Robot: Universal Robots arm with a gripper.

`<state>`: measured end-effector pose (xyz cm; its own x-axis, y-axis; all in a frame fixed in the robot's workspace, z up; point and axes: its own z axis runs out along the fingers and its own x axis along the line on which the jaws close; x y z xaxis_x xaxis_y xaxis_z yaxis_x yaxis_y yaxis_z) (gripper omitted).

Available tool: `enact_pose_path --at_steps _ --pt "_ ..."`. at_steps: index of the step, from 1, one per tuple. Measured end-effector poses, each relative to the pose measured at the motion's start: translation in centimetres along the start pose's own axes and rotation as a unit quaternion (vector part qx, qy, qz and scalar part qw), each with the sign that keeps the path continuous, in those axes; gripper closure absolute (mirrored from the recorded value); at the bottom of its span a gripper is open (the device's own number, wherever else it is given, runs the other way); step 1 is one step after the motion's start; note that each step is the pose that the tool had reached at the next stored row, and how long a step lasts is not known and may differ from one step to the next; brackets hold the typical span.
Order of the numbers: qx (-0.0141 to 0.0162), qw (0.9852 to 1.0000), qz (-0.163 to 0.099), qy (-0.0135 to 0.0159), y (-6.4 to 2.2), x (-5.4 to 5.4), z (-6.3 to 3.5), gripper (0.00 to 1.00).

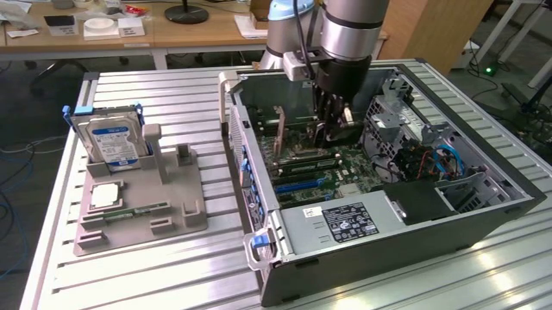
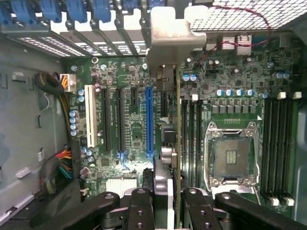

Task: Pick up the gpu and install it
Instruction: 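Insert the gpu into the slot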

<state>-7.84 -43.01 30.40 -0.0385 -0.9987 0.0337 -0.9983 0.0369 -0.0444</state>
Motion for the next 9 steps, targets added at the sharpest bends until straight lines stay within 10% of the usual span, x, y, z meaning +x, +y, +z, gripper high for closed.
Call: enact_pose_path --at_steps 9 --pt "0.0000 1.0000 0.000 0.0001 0.57 0.32 0.46 0.72"
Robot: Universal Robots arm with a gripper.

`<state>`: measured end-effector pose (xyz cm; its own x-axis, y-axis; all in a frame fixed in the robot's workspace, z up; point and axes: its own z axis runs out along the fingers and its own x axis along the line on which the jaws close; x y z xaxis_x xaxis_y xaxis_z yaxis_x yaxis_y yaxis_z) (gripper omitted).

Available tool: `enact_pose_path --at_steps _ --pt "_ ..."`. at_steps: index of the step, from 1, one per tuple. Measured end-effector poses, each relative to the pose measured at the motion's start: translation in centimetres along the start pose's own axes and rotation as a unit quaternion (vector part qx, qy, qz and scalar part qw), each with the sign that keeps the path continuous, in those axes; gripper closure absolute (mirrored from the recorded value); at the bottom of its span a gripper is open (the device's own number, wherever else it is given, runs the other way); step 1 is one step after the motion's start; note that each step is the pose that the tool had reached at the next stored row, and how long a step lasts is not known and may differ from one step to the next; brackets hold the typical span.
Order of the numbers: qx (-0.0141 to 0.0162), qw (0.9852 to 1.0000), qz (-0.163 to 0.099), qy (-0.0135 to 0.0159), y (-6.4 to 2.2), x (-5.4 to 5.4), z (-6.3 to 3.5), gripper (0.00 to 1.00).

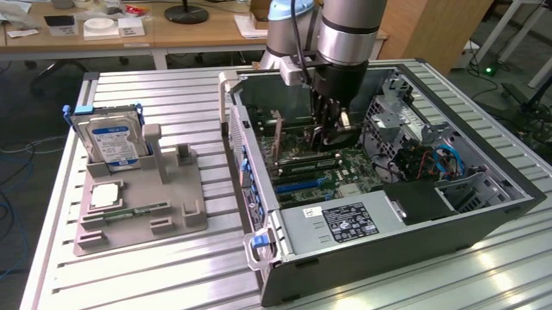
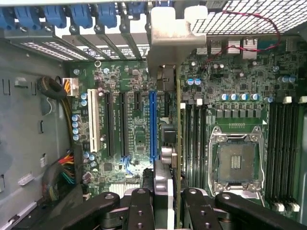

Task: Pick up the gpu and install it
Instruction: 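Insert the gpu into the slot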

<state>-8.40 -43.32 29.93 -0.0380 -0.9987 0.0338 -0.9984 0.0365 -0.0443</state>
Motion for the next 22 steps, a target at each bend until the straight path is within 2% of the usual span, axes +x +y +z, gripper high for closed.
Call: enact_pose_path --at_steps 10,17,22 --pt "0.0003 1.0000 0.000 -0.0002 0.31 0.2 1.47 0.72" --pt "0.0003 1.0000 0.000 -0.0002 0.81 0.2 1.77 0.72" --pt "0.0003 1.0000 0.000 -0.0002 0.85 0.4 1.93 0.72"
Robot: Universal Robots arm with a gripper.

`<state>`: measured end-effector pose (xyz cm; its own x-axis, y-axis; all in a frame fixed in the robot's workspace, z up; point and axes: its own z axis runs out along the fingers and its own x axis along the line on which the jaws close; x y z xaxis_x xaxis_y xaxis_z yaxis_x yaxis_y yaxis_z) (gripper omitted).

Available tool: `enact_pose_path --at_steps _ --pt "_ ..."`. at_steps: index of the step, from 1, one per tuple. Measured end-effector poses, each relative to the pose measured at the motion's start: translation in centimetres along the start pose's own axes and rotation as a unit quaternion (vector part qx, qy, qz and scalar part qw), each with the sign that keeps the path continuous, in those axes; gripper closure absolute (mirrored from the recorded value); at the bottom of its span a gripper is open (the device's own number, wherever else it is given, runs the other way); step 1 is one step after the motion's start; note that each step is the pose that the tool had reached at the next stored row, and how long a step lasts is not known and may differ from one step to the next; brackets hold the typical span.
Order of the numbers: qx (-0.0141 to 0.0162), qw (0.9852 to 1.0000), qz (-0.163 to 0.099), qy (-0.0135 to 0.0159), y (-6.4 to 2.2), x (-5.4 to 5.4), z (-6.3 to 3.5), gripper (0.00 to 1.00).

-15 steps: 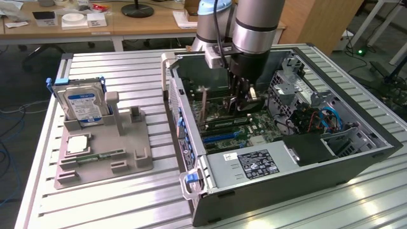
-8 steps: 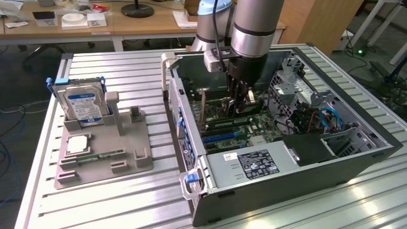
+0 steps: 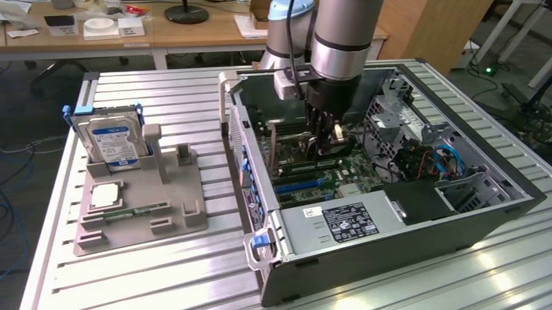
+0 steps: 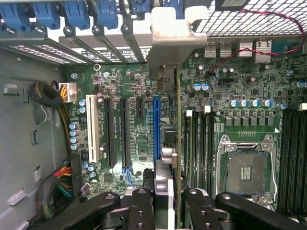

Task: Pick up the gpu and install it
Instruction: 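Insert the gpu into the slot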

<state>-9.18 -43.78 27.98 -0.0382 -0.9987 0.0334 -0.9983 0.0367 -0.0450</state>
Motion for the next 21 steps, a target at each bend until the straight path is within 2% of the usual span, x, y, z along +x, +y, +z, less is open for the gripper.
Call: enact_pose_path --at_steps 8,12,16,21 --pt "-0.0001 1.0000 0.000 0.0001 0.58 0.1 0.65 0.72" --pt "-0.0001 1.0000 0.000 0.0001 0.62 0.1 1.09 0.72" --pt "0.0000 1.0000 0.000 0.0000 1.08 0.2 1.29 0.72" --pt "-0.0001 1.0000 0.000 0.0001 1.12 0.4 1.38 0.72"
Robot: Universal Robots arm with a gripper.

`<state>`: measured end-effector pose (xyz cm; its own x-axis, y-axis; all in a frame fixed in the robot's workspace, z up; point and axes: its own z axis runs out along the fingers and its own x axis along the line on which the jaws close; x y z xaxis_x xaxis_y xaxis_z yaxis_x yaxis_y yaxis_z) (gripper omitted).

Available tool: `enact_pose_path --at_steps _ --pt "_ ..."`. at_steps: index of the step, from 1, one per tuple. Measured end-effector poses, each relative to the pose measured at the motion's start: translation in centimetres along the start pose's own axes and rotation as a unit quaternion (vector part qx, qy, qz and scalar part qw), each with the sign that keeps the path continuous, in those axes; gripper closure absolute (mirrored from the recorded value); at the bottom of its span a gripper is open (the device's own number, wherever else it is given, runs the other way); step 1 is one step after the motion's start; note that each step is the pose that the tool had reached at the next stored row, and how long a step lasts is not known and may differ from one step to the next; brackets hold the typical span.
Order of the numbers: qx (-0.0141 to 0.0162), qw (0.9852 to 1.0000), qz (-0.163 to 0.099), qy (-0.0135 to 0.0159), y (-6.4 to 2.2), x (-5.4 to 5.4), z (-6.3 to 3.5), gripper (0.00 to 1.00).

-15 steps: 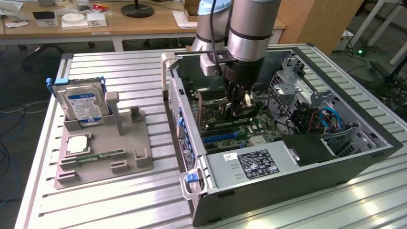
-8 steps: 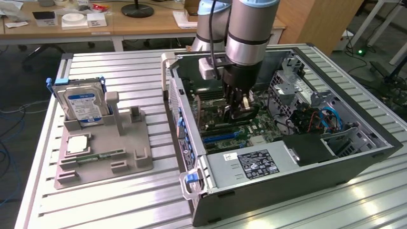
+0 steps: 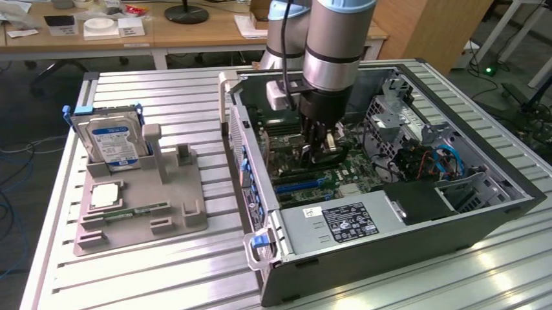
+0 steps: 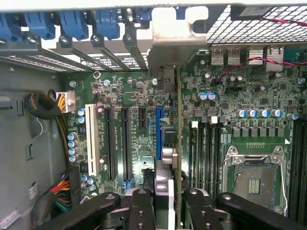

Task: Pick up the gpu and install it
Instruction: 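Insert the gpu into the slot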

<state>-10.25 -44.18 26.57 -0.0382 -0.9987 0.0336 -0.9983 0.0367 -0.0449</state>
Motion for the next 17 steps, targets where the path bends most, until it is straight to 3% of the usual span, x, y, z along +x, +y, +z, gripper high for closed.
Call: enact_pose_path --at_steps 17 --pt "0.0000 1.0000 0.000 0.0000 0.16 0.61 0.35 0.72"
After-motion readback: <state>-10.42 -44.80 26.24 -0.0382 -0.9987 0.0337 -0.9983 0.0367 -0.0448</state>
